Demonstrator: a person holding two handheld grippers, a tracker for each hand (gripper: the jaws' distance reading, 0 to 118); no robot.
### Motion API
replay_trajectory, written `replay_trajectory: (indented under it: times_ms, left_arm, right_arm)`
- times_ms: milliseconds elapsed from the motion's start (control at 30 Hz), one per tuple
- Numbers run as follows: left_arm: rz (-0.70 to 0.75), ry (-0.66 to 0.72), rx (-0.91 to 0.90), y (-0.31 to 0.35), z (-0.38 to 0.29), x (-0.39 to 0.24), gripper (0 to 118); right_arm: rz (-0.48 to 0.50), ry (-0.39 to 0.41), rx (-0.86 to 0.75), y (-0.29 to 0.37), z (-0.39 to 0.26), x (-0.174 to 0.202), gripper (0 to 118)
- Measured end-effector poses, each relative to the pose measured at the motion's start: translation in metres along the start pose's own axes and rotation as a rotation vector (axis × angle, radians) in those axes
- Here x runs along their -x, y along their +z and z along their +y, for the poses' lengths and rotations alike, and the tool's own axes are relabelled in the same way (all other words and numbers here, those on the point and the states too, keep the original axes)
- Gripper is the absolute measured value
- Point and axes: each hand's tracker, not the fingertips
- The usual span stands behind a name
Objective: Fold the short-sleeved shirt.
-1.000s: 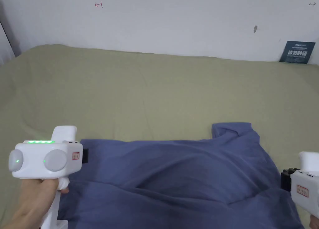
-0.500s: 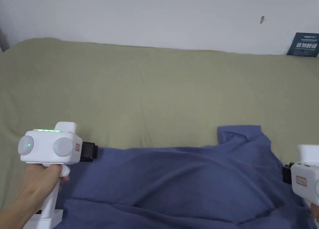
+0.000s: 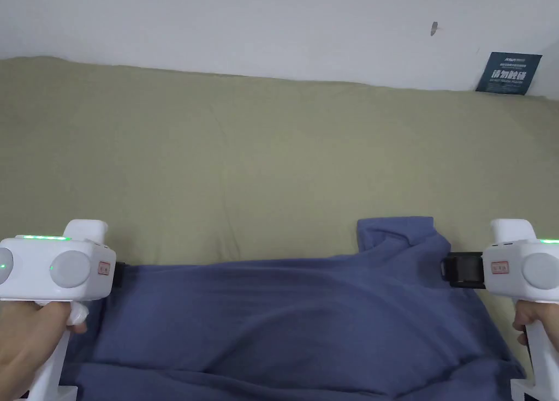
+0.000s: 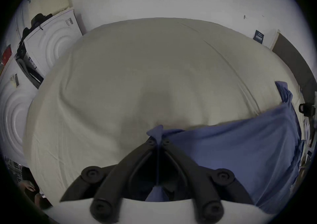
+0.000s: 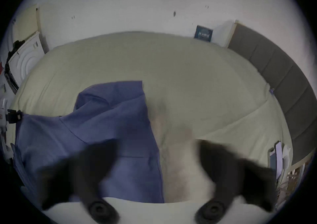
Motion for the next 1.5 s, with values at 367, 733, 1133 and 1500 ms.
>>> replay_trajectory:
  times_ms: [367, 733, 1133, 1500]
  left_arm:
    - [-0.022, 0.001, 0.002, -0.002, 0.002, 0.01, 1]
    - [-0.074, -0.011, -0.132, 0.117, -0.033, 0.026, 1]
    - [-0.103, -0.027, -0.116, 0.183, -0.16, 0.05, 1]
    - [-0.109, 0.031, -0.047, 0.15, -0.202, 0.054, 1]
  right_arm:
    - [0.003, 0.038, -0.015, 0.007, -0.007, 0.024, 1]
    - [0.068, 0.025, -0.186, 0.142, -0.054, 0.0, 1]
    - [0.062, 0.032, -0.197, 0.226, -0.198, -0.001, 1]
    - [0.066, -0.019, -0.058, 0.179, -0.258, -0.005, 1]
